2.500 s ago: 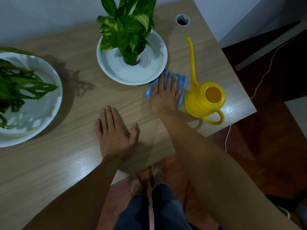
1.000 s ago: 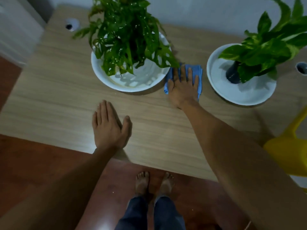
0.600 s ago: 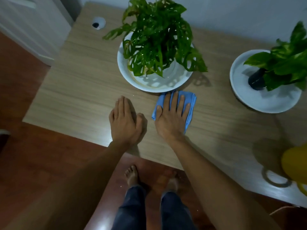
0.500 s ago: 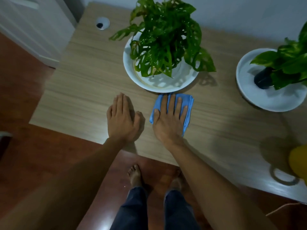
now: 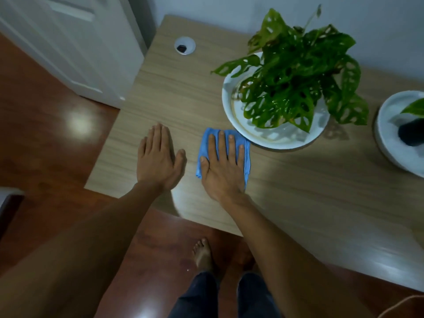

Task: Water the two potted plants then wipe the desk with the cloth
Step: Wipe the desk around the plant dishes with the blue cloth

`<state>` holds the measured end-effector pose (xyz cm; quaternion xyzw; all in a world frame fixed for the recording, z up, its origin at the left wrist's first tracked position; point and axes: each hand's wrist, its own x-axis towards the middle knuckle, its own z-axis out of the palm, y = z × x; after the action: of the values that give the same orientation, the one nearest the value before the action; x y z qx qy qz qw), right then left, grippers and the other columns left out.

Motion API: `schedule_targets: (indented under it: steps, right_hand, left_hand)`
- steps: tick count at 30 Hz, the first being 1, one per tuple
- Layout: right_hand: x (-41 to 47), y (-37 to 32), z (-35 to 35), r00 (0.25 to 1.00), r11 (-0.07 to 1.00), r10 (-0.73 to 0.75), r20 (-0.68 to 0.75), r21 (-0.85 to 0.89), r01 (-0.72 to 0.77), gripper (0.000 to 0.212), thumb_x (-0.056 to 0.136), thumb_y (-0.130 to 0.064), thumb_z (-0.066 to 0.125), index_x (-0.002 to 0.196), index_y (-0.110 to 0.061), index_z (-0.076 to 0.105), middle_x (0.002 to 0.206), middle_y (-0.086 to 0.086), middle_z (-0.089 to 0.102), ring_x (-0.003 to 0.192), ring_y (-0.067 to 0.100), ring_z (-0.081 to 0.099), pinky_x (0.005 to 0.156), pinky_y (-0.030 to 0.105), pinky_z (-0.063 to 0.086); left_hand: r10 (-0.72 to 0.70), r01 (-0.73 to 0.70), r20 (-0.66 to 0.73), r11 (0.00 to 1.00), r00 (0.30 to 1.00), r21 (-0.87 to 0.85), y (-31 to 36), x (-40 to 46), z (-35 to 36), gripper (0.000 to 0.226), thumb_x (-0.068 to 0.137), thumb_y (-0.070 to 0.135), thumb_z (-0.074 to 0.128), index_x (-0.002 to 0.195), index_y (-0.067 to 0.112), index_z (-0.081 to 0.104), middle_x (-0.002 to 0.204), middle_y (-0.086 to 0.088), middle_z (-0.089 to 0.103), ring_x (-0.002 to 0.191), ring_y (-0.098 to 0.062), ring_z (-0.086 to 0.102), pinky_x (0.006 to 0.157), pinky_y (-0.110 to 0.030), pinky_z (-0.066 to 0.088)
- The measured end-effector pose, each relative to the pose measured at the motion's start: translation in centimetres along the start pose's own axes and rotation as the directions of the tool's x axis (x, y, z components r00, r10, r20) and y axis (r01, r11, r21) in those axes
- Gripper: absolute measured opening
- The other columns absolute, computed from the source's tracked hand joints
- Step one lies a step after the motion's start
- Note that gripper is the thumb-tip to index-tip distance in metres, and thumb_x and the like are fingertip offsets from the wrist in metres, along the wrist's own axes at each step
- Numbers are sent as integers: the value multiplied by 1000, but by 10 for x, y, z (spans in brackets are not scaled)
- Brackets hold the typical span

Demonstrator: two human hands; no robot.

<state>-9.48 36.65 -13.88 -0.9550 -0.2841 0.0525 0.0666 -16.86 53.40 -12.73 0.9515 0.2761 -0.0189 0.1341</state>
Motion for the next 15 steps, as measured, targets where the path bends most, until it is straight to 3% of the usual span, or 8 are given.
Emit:
schedule_targets:
  steps: [5, 12, 15]
  right_hand:
    - [49, -27, 3, 999, 999, -29, -18, -15, 29, 62, 106, -46, 16, 161, -18, 13, 168, 7, 13, 155, 29, 6, 121, 56, 9]
    - [123, -43, -1, 1000, 1000, 2, 22, 9, -2, 61, 105, -48, 9, 161, -23, 7, 169, 3, 3, 156, 25, -1, 123, 52, 1]
    - [162, -46, -6, 998, 997, 70, 7, 45, -70, 63, 105, -47, 9, 162, -21, 7, 169, 3, 1, 156, 24, -2, 119, 46, -20]
  left_hand:
    - [37, -36, -14, 999, 999, 22, -14, 4, 8, 81, 103, 63, 18, 165, 12, 3, 175, -6, 0, 162, -20, -4, 130, -42, 1]
    - [46, -46, -18, 999, 999, -9, -15, 6, 8, 72, 105, 46, 27, 164, 8, 13, 174, -11, 8, 162, -22, 1, 131, -47, 9]
    - [43, -43, -34, 999, 999, -7, -16, 6, 9, 72, 104, 46, 28, 164, 8, 15, 174, -10, 9, 162, -21, 2, 131, -45, 8]
